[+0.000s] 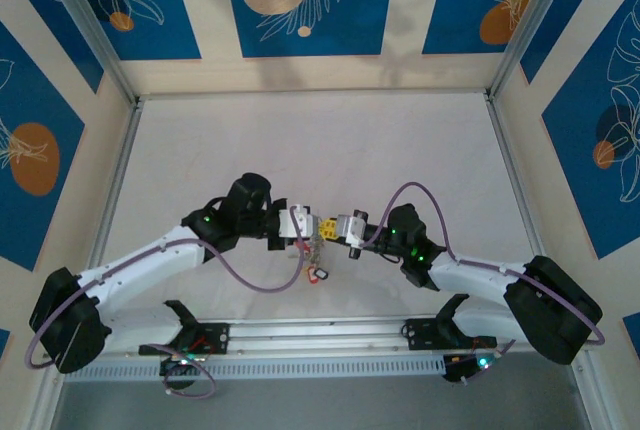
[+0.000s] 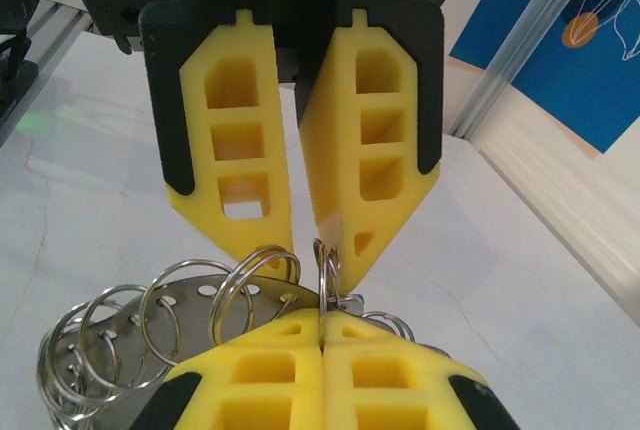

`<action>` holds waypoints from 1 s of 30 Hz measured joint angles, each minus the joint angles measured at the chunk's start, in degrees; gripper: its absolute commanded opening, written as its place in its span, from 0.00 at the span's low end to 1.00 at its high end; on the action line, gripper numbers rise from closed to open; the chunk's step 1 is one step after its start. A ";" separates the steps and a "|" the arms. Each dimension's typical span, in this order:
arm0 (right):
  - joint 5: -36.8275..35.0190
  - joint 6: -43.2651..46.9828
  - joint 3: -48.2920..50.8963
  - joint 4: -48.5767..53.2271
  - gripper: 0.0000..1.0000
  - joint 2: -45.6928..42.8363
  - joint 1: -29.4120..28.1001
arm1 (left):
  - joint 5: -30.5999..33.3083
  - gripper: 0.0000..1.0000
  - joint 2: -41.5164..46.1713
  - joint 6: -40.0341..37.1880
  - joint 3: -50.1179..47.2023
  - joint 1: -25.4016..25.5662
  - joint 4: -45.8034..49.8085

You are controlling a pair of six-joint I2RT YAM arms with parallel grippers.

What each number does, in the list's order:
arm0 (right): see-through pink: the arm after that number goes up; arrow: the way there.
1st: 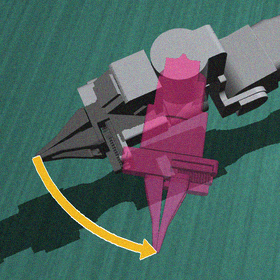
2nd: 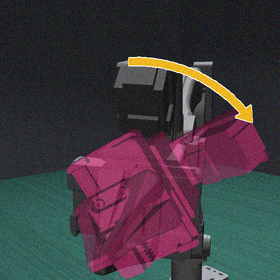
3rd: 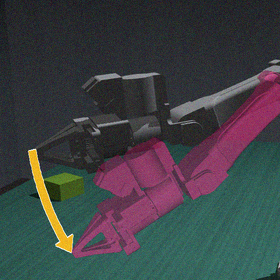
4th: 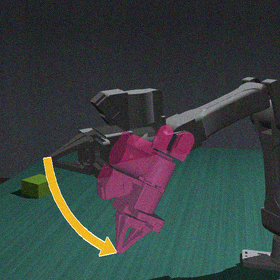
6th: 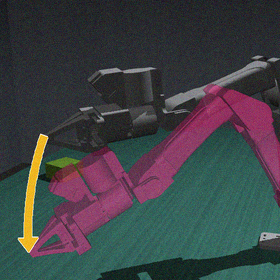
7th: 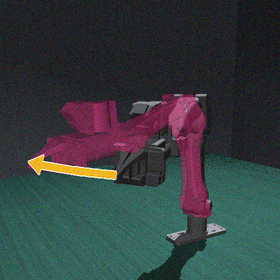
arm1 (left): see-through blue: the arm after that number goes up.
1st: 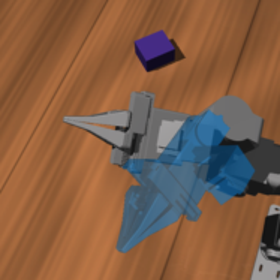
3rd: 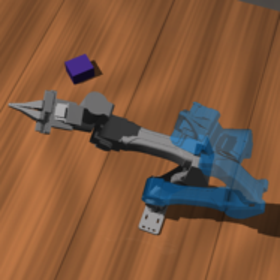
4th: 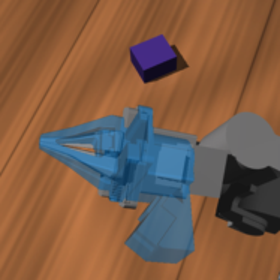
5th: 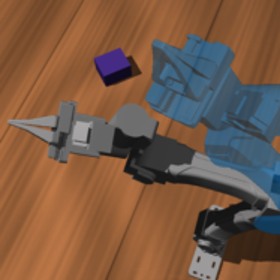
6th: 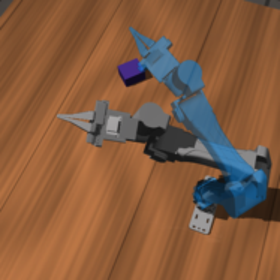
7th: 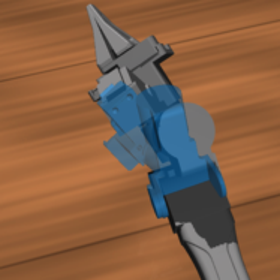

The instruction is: Put the keys on the keyring

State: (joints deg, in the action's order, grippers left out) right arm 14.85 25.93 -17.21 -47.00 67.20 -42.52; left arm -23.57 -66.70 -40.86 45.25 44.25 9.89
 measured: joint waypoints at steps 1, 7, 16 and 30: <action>0.15 0.02 0.00 -0.04 0.00 0.00 0.00 | 0.00 0.21 0.02 -0.02 0.00 0.00 -0.02; 0.98 0.26 0.00 -0.15 0.00 0.00 0.04 | -0.42 0.21 0.94 -0.46 -0.22 -0.33 0.00; 2.56 1.40 0.00 -0.17 0.00 0.20 0.22 | -1.97 0.19 1.03 -2.78 -0.22 -0.55 0.94; 3.43 2.67 -0.02 0.79 0.00 0.09 0.22 | -6.38 0.25 3.41 -6.12 -0.09 -3.26 5.18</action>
State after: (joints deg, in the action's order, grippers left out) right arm 18.28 28.60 -17.23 -46.22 67.29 -42.30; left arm -29.95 -63.29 -46.98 45.17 40.99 15.07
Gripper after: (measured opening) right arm 0.056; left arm 0.249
